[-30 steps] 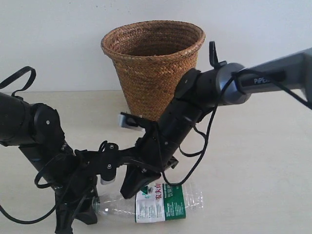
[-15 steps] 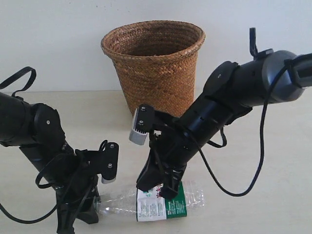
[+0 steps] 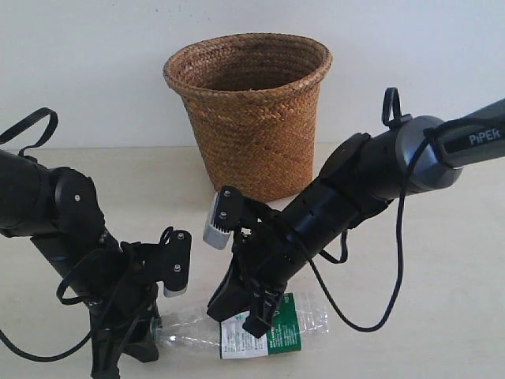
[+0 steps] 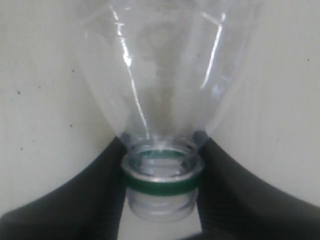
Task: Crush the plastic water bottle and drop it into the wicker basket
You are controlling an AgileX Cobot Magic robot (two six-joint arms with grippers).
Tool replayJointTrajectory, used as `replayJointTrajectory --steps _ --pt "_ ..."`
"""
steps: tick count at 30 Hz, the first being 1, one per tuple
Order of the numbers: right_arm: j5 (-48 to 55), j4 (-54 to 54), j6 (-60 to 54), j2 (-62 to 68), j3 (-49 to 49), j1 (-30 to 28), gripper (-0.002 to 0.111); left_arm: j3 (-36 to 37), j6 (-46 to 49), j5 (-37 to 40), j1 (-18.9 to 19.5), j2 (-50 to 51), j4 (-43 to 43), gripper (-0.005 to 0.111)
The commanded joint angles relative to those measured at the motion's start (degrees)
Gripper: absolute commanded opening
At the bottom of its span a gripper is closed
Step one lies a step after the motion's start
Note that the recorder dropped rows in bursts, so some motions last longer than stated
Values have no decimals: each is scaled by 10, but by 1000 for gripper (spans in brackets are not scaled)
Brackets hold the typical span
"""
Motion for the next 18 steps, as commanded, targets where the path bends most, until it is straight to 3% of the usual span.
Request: replayJointTrajectory --steps 1,12,18 --pt "-18 -11 9 25 3 0 0 -1 -3 -1 0 0 -1 4" --pt "-41 -185 211 58 -17 0 0 -1 -3 -1 0 0 -1 4" --pt "0 -277 315 99 -59 0 0 -1 -3 1 0 0 -2 4"
